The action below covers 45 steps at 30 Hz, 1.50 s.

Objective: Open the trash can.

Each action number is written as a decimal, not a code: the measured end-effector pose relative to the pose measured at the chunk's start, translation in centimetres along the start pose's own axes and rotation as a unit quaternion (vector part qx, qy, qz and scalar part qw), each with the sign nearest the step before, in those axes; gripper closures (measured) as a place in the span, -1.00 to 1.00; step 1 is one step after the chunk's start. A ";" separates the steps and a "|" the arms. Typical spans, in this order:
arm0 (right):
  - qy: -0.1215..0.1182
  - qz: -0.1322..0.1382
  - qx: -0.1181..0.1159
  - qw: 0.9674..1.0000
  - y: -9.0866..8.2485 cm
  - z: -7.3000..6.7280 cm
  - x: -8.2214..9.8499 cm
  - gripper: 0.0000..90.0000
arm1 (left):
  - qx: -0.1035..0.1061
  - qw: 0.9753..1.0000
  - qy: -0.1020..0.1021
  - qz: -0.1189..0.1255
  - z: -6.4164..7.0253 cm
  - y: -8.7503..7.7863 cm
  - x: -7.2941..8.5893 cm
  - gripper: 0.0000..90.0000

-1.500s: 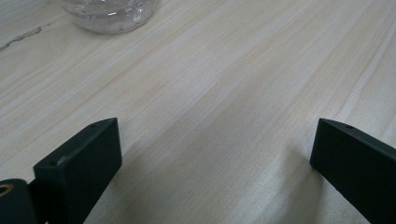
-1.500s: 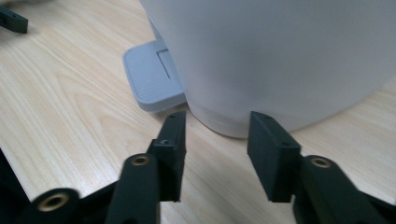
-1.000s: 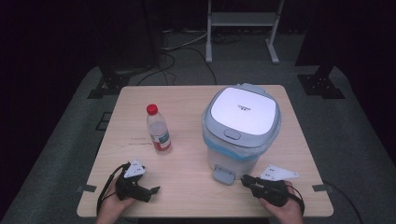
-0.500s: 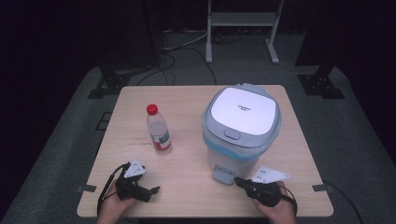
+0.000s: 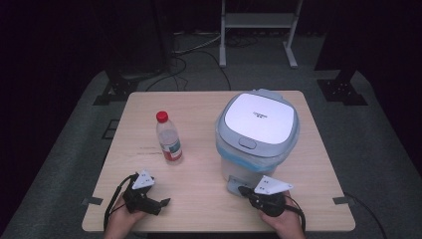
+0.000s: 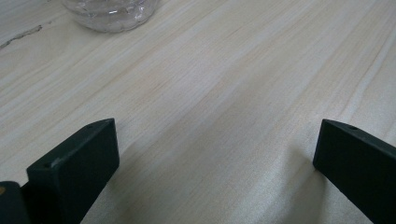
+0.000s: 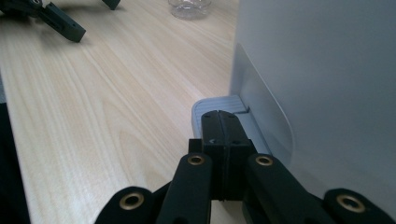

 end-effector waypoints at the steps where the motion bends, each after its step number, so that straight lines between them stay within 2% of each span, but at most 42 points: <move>1: -0.001 0.001 0.001 1.000 0.1 0.0 0.0 0.99 | 0.000 1.000 0.000 0.000 0.0 0.0 0.0 -1.00; 11: -0.010 0.012 0.009 1.000 1.1 -0.1 -0.5 0.99 | 0.000 1.000 0.000 0.000 0.0 0.0 0.0 -1.00; 16: -0.014 0.005 0.013 1.000 1.4 -0.2 -0.2 0.99 | 0.000 1.000 0.000 0.000 0.0 0.0 0.0 -1.00; 22: -0.016 0.009 0.007 1.000 1.4 0.0 0.0 0.99 | 0.000 1.000 0.000 0.000 0.0 0.0 0.0 -1.00; 28: -0.015 0.034 0.003 0.999 1.5 0.2 0.3 0.99 | -0.001 1.000 0.000 0.000 0.0 0.0 0.0 -1.00; 45: -0.014 0.017 0.004 1.000 1.7 0.1 0.5 0.99 | -0.002 1.000 -0.001 0.001 0.0 0.1 0.0 -1.00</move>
Point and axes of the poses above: each handheld gripper's, and its own axes: y roughly forward along the jaws, x roughly out of its underside, z roughly to its right, the point moved 10 cm from there along y, roughly forward along the jaws
